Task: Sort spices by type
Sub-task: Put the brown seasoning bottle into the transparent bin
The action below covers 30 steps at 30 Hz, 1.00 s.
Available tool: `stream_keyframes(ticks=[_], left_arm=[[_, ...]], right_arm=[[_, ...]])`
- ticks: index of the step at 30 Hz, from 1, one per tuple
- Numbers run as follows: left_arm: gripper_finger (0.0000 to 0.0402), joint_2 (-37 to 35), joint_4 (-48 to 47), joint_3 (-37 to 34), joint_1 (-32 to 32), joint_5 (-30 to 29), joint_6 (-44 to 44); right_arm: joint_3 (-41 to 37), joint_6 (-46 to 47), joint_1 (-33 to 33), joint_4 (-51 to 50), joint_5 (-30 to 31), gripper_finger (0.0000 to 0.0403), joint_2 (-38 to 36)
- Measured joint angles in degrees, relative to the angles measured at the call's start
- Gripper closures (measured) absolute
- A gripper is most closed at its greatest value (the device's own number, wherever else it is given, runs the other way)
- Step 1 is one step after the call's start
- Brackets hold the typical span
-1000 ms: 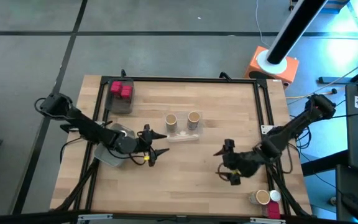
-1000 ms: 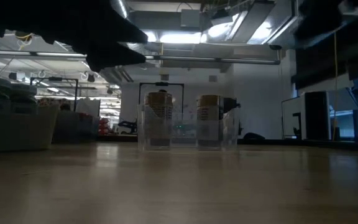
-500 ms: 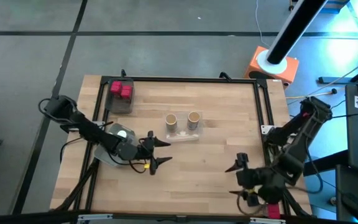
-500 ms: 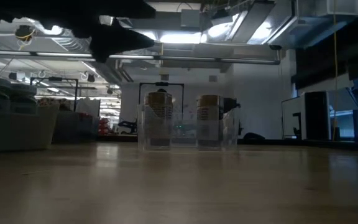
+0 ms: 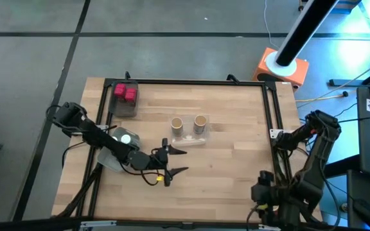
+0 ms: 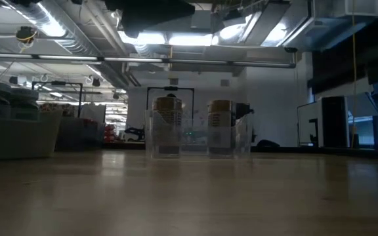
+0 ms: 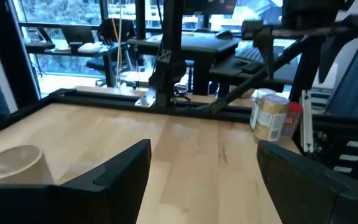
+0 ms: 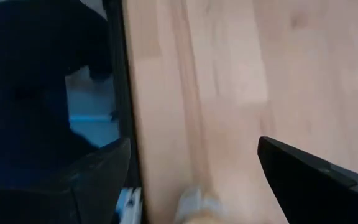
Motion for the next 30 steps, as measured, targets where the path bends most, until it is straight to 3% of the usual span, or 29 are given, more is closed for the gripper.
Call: stream_keyframes(ticks=[5,12,30], left_arm=[[0.0125,0.17,-0.70,0.04,-0.96,-0.01,-3.34],[0.0125,1.94,-0.48,0.06,-2.37,-0.07,-8.33],[0.0125,2.19,-0.53,0.02,-3.01,-0.24,-12.32]], right_arm=[[-0.27,9.80,3.13,-2.95,-5.13,0.0049,-0.02],[-0.30,20.54,8.52,-5.97,-6.05,0.0049,1.94],[-0.36,18.07,10.40,-9.49,-8.54,0.0049,9.13]])
